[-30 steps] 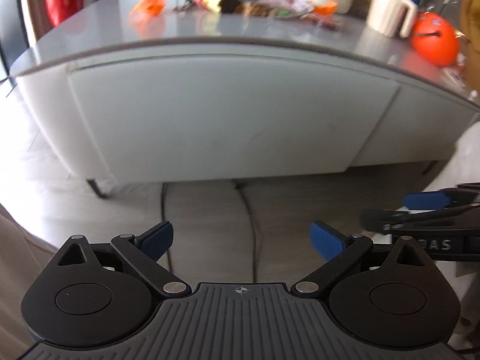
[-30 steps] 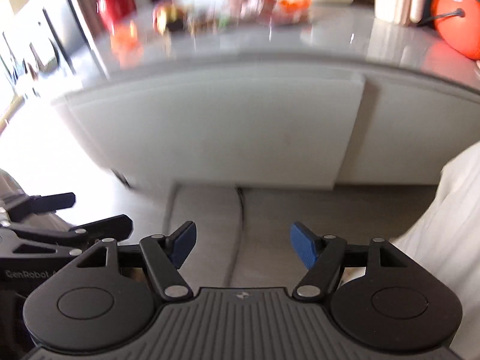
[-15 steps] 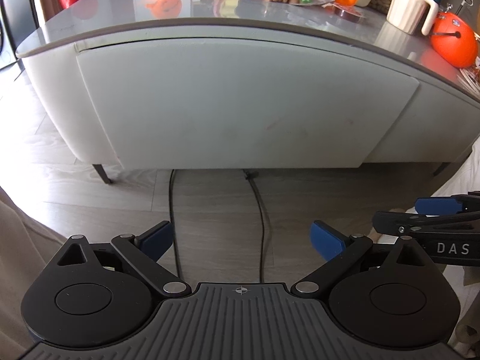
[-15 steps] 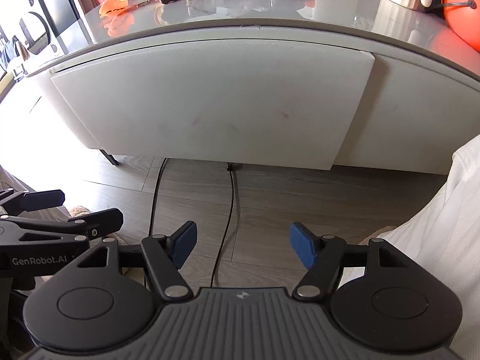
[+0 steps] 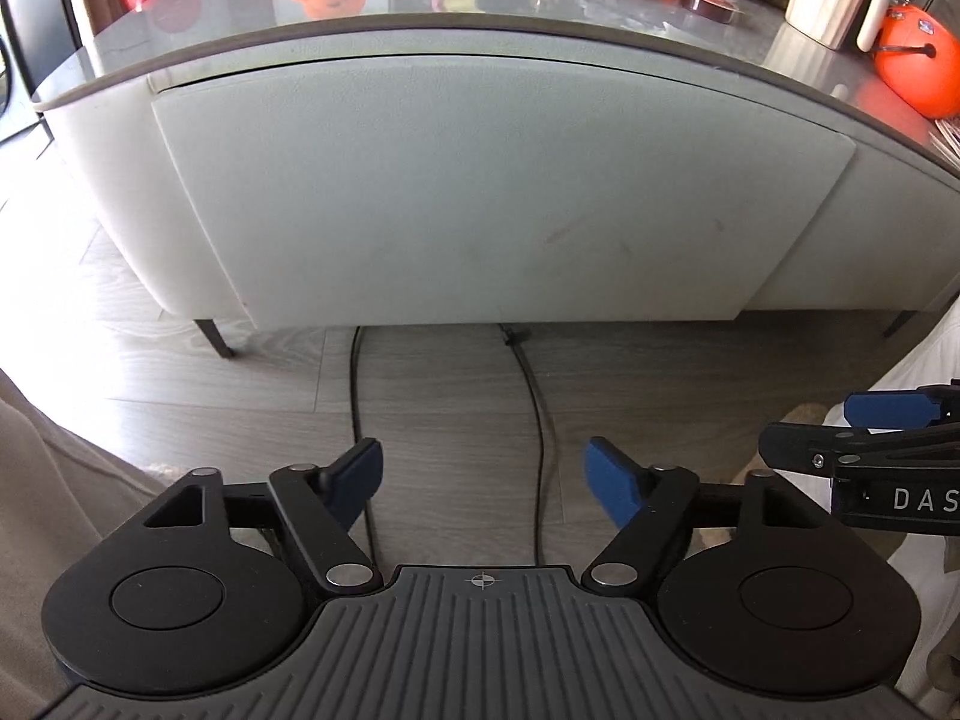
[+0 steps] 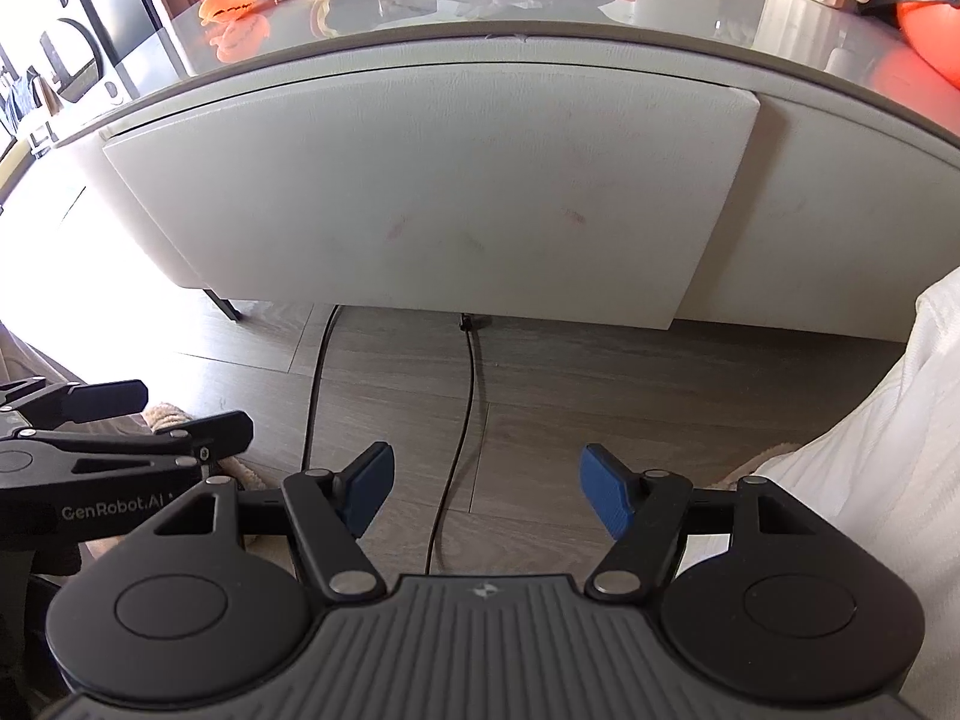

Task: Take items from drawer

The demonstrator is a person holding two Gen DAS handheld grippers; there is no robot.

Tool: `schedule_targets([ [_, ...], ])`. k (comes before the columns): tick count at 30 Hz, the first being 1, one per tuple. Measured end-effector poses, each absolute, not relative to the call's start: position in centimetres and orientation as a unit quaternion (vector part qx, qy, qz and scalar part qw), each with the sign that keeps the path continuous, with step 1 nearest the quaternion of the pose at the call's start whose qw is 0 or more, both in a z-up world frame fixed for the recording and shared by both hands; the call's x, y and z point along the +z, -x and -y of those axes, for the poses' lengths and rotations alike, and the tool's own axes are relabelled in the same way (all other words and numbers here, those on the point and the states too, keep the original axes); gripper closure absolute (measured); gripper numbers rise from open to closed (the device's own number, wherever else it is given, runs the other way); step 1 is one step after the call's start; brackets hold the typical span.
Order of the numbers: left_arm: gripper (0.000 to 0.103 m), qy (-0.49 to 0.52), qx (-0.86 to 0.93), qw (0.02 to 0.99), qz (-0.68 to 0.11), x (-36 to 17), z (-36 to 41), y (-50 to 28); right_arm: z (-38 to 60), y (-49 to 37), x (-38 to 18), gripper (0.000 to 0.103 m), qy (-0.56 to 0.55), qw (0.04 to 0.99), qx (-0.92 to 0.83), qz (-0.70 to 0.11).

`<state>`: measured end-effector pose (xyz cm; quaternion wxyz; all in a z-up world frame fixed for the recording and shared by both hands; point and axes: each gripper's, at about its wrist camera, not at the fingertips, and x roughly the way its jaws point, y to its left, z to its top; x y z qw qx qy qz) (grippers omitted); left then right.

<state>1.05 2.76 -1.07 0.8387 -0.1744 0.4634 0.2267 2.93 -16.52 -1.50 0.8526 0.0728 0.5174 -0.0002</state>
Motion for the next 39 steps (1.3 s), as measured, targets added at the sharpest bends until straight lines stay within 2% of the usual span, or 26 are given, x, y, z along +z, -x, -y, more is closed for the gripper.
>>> schedule_targets([
  [39, 0.024, 0.184, 0.208, 0.845, -0.456, -0.7, -2.6, -1.0, 15.7, -4.5, -3.2, 0.034, -0.077, 0.843, 0.006, -0.532],
])
